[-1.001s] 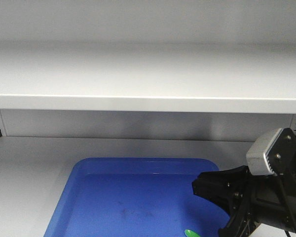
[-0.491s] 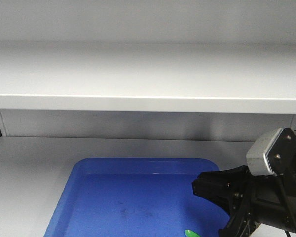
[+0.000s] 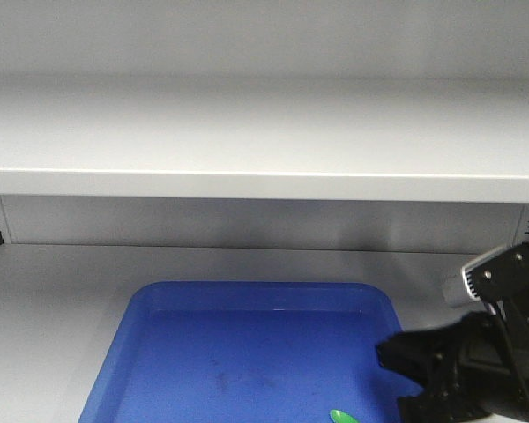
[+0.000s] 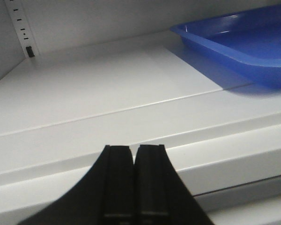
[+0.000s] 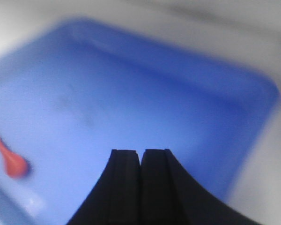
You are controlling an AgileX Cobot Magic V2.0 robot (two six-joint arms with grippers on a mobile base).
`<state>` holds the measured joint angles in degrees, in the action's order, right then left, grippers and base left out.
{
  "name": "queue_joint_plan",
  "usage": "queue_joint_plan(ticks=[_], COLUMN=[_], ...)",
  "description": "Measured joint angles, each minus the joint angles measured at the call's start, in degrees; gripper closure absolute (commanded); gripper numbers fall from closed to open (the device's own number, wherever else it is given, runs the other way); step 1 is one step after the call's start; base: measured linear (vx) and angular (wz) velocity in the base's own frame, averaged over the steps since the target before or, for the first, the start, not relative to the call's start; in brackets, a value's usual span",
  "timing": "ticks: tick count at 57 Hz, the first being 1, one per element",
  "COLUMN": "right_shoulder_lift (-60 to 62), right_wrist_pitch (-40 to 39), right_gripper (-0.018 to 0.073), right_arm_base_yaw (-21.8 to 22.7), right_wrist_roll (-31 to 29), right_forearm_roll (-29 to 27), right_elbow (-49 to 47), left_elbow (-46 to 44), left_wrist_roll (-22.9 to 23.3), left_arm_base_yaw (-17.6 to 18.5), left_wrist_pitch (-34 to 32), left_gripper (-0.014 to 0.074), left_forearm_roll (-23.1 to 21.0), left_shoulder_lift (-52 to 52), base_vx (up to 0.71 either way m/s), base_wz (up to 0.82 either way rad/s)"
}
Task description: Sort red and green spoons into left cabinet
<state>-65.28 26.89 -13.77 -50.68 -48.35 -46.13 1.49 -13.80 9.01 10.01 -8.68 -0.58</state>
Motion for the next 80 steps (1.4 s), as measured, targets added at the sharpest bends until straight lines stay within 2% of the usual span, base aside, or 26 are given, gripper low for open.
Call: queue_joint_plan(ticks=[10,14,20,31,41,57,65,80], right_shoulder_lift=[3.49,5.72,10.40,19.78,24.74,30.15,34.80,43.52], right_wrist_pitch=[-2.88,-5.29,-11.44,-25.32,-31.07,-30.39,-26.89,-22.08], right_gripper=[0.0564,0.0564,0.0564,0.0564,0.0564,0.0564,0.0564,0.0564], right_arm_base_yaw=[-2.78,-3.15,-3.27,-3.27,-0.77,5.39,8.45,9.10], right_wrist_roll=[34.16,44.12,51.94,53.47,53.47,52.69,52.52,52.40], right_forearm_roll=[31.21,39.76,46.52,48.35,46.88,46.73,47.67,50.45], right_elbow=[0.62,2.29,6.60,18.17,25.18,27.36,27.36,27.83], left_elbow=[0.00,0.00,0.00,0.00,0.00,0.00,0.00,0.00], left_wrist_roll=[0.00,0.00,0.00,0.00,0.00,0.00,0.00,0.00], left_arm_base_yaw=[0.00,0.00,0.00,0.00,0.00,0.00,0.00,0.00], left_wrist_pitch=[0.19,0.19,0.19,0.19,0.19,0.20,0.20,0.20], left_gripper=[0.0603,0.0603,0.0603,0.0603,0.0603,0.0603,0.0603,0.0603], left_forearm_roll=[0.00,0.00,0.00,0.00,0.00,0.00,0.00,0.00], left_shoulder_lift=[0.00,0.00,0.00,0.00,0.00,0.00,0.00,0.00], base_vx=[0.00,0.00,0.00,0.00,0.00,0.00,0.00,0.00], base_wz=[0.00,0.00,0.00,0.00,0.00,0.00,0.00,0.00])
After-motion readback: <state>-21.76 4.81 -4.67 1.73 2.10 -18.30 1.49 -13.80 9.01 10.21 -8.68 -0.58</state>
